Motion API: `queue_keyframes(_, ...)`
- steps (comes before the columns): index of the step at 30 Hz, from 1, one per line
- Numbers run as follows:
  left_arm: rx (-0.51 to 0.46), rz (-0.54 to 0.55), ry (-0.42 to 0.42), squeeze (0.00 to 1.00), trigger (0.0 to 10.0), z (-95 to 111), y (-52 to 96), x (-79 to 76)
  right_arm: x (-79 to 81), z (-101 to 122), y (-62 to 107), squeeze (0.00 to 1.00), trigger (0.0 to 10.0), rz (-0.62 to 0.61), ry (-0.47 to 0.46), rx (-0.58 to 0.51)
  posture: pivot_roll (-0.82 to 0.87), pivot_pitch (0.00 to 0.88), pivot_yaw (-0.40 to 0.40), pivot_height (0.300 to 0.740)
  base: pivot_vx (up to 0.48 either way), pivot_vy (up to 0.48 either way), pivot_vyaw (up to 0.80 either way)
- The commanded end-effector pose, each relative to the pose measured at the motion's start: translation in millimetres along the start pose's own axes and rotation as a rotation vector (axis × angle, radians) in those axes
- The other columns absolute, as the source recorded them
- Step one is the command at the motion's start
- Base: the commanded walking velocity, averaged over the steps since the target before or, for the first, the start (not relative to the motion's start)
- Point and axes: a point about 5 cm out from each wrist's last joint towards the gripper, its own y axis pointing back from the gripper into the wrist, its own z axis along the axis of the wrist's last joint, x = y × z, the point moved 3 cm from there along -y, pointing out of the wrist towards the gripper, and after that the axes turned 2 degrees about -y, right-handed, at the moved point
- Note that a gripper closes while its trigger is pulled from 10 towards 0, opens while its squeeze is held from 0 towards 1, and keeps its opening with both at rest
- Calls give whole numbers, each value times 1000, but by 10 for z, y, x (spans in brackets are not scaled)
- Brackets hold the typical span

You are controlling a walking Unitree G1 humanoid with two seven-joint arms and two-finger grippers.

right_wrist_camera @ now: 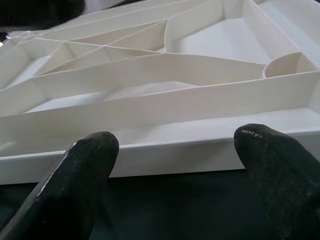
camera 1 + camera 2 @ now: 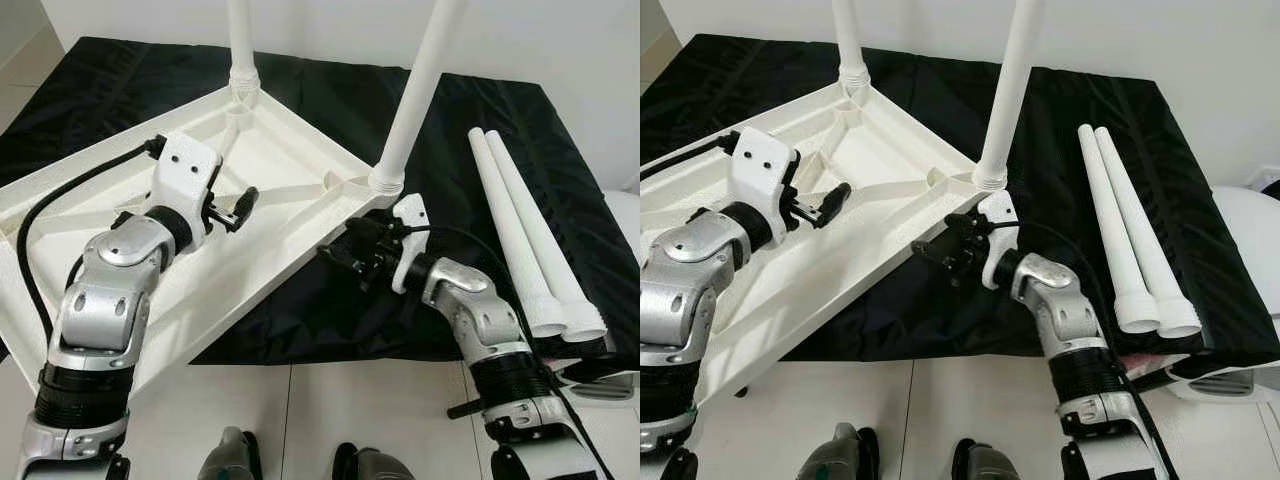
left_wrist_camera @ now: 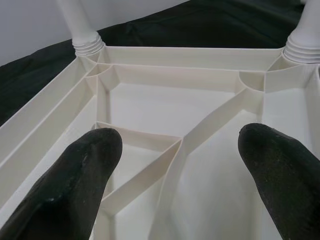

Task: Building children table

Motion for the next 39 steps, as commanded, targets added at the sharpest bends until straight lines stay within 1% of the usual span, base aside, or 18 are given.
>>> queue_keyframes(1,7,57,-3,0,10000,-3,16,21,1,3,-7,0,10000,-6,5,12,15,138,-50,740,0,0,0)
queue_keyframes(3,7,56,-1,0,10000,0,11,16,-9,3,-20,0,10000,-14,2,26,15,139,-50,740,0,0,0)
queue_keyframes(5,5,58,0,0,10000,15,13,19,-81,-2,-15,0,10000,-57,37,79,12,142,-52,740,0,0,0)
queue_keyframes(7,5,58,0,0,10000,15,13,19,-81,-2,-15,0,10000,-57,37,79,12,142,-52,740,0,0,0)
queue_keyframes(8,5,59,0,0,10000,19,15,22,-116,-6,-2,0,10000,-80,66,105,11,144,-53,740,0,0,0)
queue_keyframes(9,5,59,0,0,10000,19,15,22,-116,-6,-2,0,10000,-80,66,105,11,144,-53,740,0,0,0)
queue_keyframes(10,4,64,3,0,10000,24,16,27,-186,-54,45,0,10000,-116,178,179,8,145,-53,740,0,0,0)
queue_keyframes(13,2,65,5,0,10000,29,13,23,-250,-109,77,0,10000,-139,221,227,4,146,-51,740,0,0,0)
queue_keyframes(19,-5,60,10,0,10000,46,1,5,-398,-125,101,0,10000,-199,275,252,-4,147,-49,740,0,0,0)
queue_keyframes(21,-6,59,10,0,10000,53,-3,1,-328,-36,87,0,10000,-121,246,182,-4,148,-50,740,0,0,0)
queue_keyframes(22,-6,59,10,0,10000,53,-3,1,-328,-36,87,0,10000,-121,246,182,-4,148,-50,740,0,0,0)
queue_keyframes(26,-13,61,11,0,10000,76,1,4,-244,242,145,0,10000,16,116,0,-2,149,-51,740,0,0,0)
queue_keyframes(28,-13,61,11,0,10000,76,1,4,-244,242,145,0,10000,16,116,0,-2,149,-51,740,0,0,0)
queue_keyframes(29,-13,62,12,0,10000,77,3,6,-239,300,156,0,10000,37,95,-37,-2,149,-51,740,0,0,0)
queue_keyframes(33,-16,62,14,0,10000,81,2,0,-226,354,122,0,10000,45,69,-75,0,145,-54,740,0,0,0)
queue_keyframes(36,-22,58,14,0,10000,96,-10,-15,-169,272,-68,0,10000,14,47,-59,4,142,-58,740,0,0,0)
queue_keyframes(37,-22,58,14,0,10000,96,-10,-15,-169,272,-68,0,10000,14,47,-59,4,142,-58,740,0,0,0)
queue_keyframes(39,-25,60,16,0,10000,105,-18,-24,-127,198,-188,0,10000,1,21,-50,7,141,-61,740,0,0,0)
